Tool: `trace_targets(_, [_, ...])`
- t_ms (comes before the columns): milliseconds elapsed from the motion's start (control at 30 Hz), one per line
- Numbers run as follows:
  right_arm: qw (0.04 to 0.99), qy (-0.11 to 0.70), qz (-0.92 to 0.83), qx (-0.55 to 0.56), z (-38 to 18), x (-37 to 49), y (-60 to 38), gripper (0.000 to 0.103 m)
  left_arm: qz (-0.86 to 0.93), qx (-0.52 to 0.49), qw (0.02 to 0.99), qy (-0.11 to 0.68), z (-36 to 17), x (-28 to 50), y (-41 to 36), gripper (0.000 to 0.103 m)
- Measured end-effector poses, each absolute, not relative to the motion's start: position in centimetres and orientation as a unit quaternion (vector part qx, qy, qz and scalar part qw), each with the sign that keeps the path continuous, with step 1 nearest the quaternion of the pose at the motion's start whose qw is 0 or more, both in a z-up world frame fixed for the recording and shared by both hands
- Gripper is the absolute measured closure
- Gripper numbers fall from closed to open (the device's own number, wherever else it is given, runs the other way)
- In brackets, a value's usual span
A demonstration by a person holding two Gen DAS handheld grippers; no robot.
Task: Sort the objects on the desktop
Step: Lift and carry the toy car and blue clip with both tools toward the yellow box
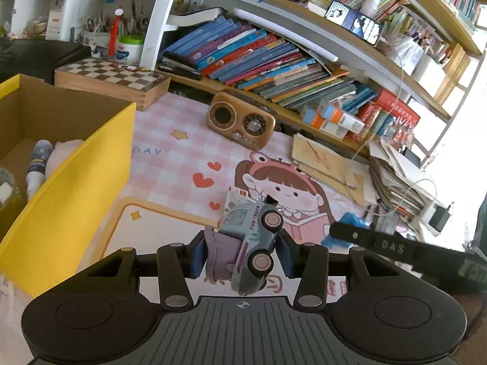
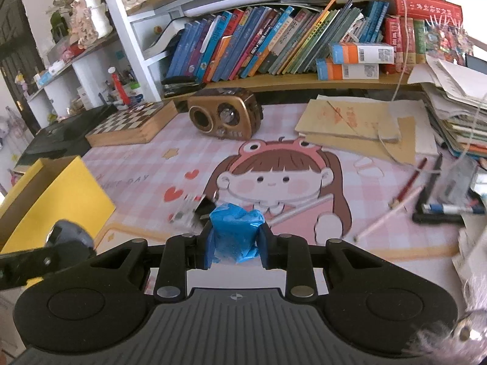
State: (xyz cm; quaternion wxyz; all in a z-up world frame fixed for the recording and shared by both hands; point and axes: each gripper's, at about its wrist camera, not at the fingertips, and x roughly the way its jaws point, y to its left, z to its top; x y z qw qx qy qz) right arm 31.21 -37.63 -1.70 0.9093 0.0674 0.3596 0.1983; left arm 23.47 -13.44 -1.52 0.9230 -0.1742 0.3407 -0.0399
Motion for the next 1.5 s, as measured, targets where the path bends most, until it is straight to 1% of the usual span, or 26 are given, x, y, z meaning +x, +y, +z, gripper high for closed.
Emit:
trace_targets(233, [0.908,0.367,0.192,0.067,-1.1,26.7,-37.1,0.077,-0.058,-0.178,0.923,0.337,-1.0,21.0,-12.7,0.057])
trace_targets(567, [0.901,0.381,0.199,0.052,-1.0,21.5,-33.8,0.077,-0.086,-0.178,0.921,0.336,-0.9,17.7,-10.9,0.057])
trace_targets(1000, [0.898,0.397,0.186,0.046,-0.9,16.0,-29.6,0.077,-0.089,-0.194,0.912,0.351,-1.7,12.8,-6.1,0.057])
trace_targets(1500, [0.892,0.397,0.213,0.032,-0.9,9.6,-24.1,0.077,-0.078,-0.206,0.912,0.347,-1.7,6.3,-1.3,0.057])
